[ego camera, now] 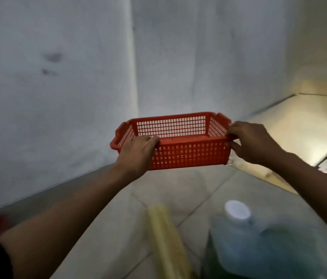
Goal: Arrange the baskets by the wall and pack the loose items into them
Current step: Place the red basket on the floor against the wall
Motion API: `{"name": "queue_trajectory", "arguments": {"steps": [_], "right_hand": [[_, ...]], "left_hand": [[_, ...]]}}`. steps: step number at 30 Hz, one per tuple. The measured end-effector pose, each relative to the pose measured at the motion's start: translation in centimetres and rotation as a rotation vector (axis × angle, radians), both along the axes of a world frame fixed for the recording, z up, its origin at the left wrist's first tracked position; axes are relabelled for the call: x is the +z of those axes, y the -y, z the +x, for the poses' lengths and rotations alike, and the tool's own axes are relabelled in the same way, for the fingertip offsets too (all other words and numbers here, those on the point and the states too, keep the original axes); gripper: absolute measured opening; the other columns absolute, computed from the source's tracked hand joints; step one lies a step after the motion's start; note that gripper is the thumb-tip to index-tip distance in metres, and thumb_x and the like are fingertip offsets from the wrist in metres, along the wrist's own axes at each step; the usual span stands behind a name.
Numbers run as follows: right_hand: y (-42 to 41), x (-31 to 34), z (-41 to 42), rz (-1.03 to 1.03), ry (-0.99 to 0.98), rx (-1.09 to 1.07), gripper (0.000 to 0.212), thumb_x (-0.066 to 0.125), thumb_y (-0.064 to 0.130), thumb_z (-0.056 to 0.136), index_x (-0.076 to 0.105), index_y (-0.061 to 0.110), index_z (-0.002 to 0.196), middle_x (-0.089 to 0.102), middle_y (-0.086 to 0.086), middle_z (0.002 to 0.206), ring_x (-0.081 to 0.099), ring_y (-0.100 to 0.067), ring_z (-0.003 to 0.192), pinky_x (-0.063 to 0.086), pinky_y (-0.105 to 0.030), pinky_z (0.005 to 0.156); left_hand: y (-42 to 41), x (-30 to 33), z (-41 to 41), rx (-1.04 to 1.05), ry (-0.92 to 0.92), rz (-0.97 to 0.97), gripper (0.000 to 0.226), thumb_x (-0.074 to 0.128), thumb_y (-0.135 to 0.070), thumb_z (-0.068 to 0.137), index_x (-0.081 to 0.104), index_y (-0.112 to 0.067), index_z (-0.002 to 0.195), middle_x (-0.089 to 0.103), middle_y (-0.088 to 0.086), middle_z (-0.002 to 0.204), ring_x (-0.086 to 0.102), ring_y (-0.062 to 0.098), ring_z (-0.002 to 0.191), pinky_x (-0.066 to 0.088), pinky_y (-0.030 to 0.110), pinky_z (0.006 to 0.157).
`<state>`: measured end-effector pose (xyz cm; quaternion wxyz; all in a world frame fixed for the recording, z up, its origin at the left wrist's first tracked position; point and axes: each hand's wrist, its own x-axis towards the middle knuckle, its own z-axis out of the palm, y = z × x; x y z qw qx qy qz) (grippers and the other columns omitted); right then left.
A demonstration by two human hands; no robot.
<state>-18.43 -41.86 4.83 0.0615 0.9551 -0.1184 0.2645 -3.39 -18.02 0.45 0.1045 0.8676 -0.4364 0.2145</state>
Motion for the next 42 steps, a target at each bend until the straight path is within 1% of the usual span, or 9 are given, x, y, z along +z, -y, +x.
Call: {"name": "queue_trajectory", "arguments": {"steps": [4,10,18,23,29,32,35,38,42], "right_hand": [[-9.5,1.5,4.7,-0.058,-0.035,0.127,0.015,0.058,0.022,0.087,0.069,0.015,0.096,0.069,-0.007,0.096,0.064,-0.029,0.089,0.045,-0.039,0.080],[-25.3,-0.5,12.3,-0.187,-0.111,0.348,0.021,0.047,0.031,0.092,0.061,0.018,0.101,0.067,-0.003,0.103,0.061,-0.027,0.096,0.036,-0.033,0.072],[-41.4,-9.7,16.9,0.021,-0.271,0.515,0.016,0.048,0.013,0.088,0.058,0.011,0.100,0.066,-0.012,0.109,0.060,-0.033,0.102,0.049,-0.039,0.078],[-45.6,-14.8,18.4,0.077,-0.297,0.586,0.010,0.050,0.014,0.090,0.058,0.013,0.095,0.067,-0.010,0.103,0.061,-0.030,0.094,0.049,-0.036,0.077],[-47.7,-17.9,19.2,0.128,-0.369,0.631,0.021,0.047,0.013,0.092,0.056,0.012,0.111,0.061,-0.011,0.117,0.058,-0.033,0.106,0.050,-0.043,0.090],[-47.4,-18.9,19.2,0.199,-0.582,0.668,0.038,0.058,0.016,0.087,0.047,0.017,0.124,0.051,-0.010,0.134,0.052,-0.031,0.122,0.046,-0.047,0.097],[-46.9,-19.0,18.8,0.180,-0.752,0.634,0.075,0.060,0.032,0.088,0.018,0.024,0.150,0.014,-0.008,0.160,0.023,-0.029,0.144,0.033,-0.054,0.110],[-46.7,-19.1,18.7,0.119,-0.823,0.619,0.079,0.057,0.035,0.090,0.006,0.031,0.151,0.002,-0.007,0.162,0.021,-0.031,0.145,0.030,-0.053,0.113],[-46.8,-20.5,18.9,0.117,-0.930,0.572,0.078,0.057,0.024,0.089,0.010,0.033,0.151,0.002,-0.010,0.162,0.023,-0.033,0.145,0.029,-0.050,0.115]], "left_hand": [[-11.7,1.3,0.7,0.124,-0.021,-0.031,0.050,0.055,-0.037,0.091,0.043,-0.017,0.135,0.056,0.005,0.136,0.053,0.024,0.125,0.039,0.043,0.108],[-29.2,0.2,1.0,0.364,0.015,-0.025,0.036,0.048,-0.029,0.094,0.051,-0.013,0.127,0.063,0.007,0.124,0.058,0.025,0.113,0.044,0.041,0.096],[-44.2,-6.9,-0.8,0.642,-0.074,-0.027,0.027,0.059,-0.012,0.084,0.065,-0.014,0.111,0.071,0.009,0.102,0.065,0.031,0.093,0.049,0.041,0.079],[-48.0,-11.1,-1.7,0.703,-0.109,0.015,0.023,0.063,-0.012,0.083,0.069,-0.015,0.105,0.073,0.006,0.091,0.067,0.027,0.079,0.051,0.038,0.071],[-50.0,-14.6,-2.1,0.790,-0.173,0.033,0.018,0.068,-0.013,0.079,0.069,-0.018,0.097,0.074,0.003,0.085,0.068,0.023,0.075,0.051,0.036,0.068],[-50.4,-15.9,-2.6,0.807,-0.261,0.038,0.023,0.057,-0.016,0.088,0.065,-0.019,0.110,0.072,0.004,0.102,0.066,0.024,0.092,0.049,0.039,0.079],[-50.5,-16.2,-2.7,0.796,-0.299,0.022,0.028,0.054,-0.019,0.090,0.058,-0.020,0.118,0.067,0.004,0.115,0.060,0.025,0.105,0.044,0.041,0.087],[-50.0,-16.1,-2.4,0.814,-0.413,0.172,0.045,0.048,-0.030,0.092,0.037,-0.023,0.136,0.050,-0.002,0.135,0.046,0.019,0.124,0.033,0.038,0.104],[-48.8,-16.9,-2.6,0.809,-0.637,0.351,0.048,0.048,-0.030,0.093,0.032,-0.018,0.136,0.043,0.007,0.137,0.042,0.026,0.126,0.038,0.043,0.103]]}}
